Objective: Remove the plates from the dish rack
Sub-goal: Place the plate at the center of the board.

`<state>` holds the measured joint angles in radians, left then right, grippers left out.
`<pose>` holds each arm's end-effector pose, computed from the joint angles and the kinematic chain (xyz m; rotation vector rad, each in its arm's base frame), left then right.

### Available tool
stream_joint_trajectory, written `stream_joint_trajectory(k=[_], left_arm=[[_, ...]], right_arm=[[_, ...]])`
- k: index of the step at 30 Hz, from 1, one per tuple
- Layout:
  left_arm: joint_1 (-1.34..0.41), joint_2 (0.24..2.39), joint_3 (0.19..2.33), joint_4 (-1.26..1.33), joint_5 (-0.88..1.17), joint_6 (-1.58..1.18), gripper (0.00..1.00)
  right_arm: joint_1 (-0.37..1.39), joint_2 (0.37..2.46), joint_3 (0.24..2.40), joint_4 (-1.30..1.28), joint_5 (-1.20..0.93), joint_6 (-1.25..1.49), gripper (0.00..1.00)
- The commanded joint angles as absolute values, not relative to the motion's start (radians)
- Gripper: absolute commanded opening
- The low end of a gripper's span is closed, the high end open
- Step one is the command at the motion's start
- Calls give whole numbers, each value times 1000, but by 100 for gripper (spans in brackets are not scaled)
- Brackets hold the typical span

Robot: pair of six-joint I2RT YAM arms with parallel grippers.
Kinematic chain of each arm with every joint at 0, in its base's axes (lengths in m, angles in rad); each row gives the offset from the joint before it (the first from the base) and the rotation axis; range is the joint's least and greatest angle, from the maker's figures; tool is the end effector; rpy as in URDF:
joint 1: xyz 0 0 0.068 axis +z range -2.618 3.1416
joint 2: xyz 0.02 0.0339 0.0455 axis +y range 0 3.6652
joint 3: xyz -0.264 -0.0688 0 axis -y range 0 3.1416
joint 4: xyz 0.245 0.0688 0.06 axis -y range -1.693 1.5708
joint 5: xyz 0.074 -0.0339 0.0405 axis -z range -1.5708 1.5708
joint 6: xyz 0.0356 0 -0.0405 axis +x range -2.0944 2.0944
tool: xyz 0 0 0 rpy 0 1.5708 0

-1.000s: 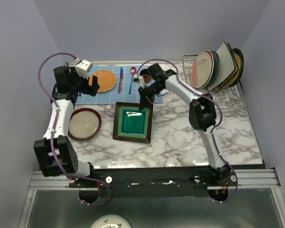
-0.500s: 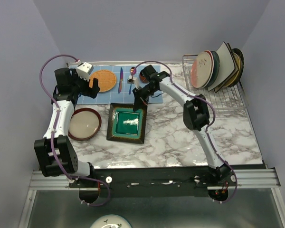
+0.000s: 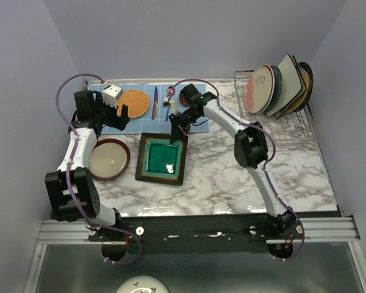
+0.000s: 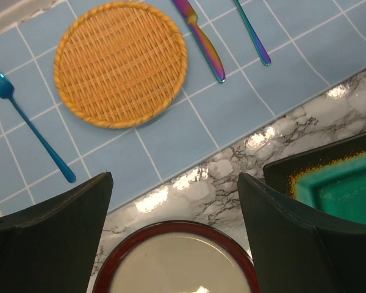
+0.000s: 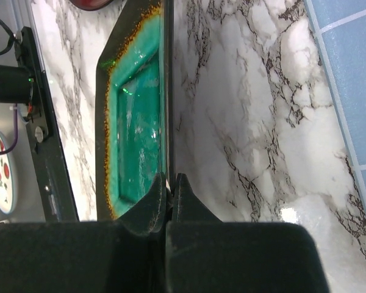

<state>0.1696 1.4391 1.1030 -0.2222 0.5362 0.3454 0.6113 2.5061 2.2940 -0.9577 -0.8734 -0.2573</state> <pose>0.3235 0.0370 0.2956 0.4861 1.9947 -0.2526 0.4121 0.3222 0.1881 -1.3268 2.2704 1.2965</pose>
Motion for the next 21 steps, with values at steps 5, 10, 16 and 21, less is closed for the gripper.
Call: stream_joint_trajectory(k=[5,10,16,21], left_arm=[[161,1479,1068,-296,578,456,92],[160,1465,1052,-301,581,466,92],[158,1448,1037,-301,586,466,92],[158,1428,1035,-310,586,469,92]], right_arm=[[640,2556,2292,-913,-574,-275,1],[640,2579,2302,-928,-522,-273,4],[640,2577,2307,-934,-488,-267,9],[640,2569,2298,-934,-472,-262,16]])
